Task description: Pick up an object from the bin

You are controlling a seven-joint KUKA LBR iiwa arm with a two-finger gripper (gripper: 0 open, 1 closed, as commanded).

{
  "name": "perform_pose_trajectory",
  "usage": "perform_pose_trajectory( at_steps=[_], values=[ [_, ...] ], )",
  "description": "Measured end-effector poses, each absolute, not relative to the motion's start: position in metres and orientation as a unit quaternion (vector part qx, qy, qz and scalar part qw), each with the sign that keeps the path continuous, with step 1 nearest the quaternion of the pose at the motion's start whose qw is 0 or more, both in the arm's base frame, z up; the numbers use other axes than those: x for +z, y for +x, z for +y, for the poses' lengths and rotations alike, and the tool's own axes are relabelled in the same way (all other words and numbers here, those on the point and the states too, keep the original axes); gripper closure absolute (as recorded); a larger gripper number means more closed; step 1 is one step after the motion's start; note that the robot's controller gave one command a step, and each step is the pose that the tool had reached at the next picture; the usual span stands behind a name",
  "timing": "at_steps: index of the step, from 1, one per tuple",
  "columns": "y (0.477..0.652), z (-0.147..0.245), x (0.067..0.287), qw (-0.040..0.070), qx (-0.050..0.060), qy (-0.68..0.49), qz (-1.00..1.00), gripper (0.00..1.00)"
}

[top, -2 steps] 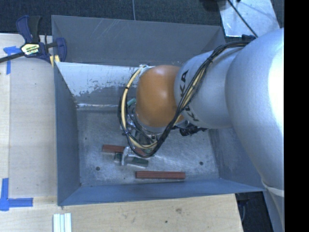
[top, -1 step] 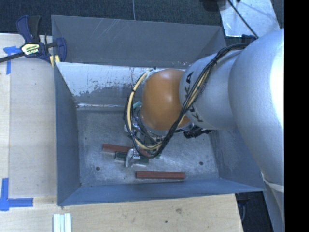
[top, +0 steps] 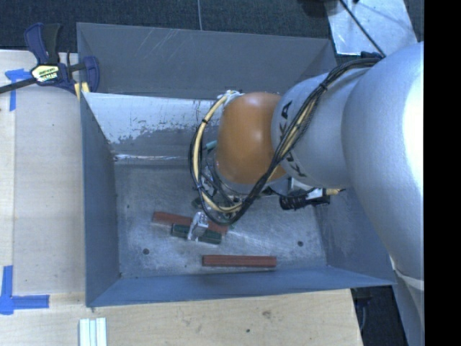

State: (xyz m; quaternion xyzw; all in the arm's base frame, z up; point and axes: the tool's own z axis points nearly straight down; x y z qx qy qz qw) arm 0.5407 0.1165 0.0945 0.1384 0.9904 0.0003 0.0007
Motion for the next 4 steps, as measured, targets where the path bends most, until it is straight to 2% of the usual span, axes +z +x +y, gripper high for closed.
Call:
perform_pose_trajectory(
  at_steps=[1,2,4],
  values=[
    [0.537,0.121,0.087,0.001,0.000,0.070,0.998,0.00],
    [0.548,0.106,0.078,0.006,0.009,0.240,0.971,1.00],
    [0.547,0.106,0.081,0.006,0.007,0.240,0.971,1.00]
  ],
)
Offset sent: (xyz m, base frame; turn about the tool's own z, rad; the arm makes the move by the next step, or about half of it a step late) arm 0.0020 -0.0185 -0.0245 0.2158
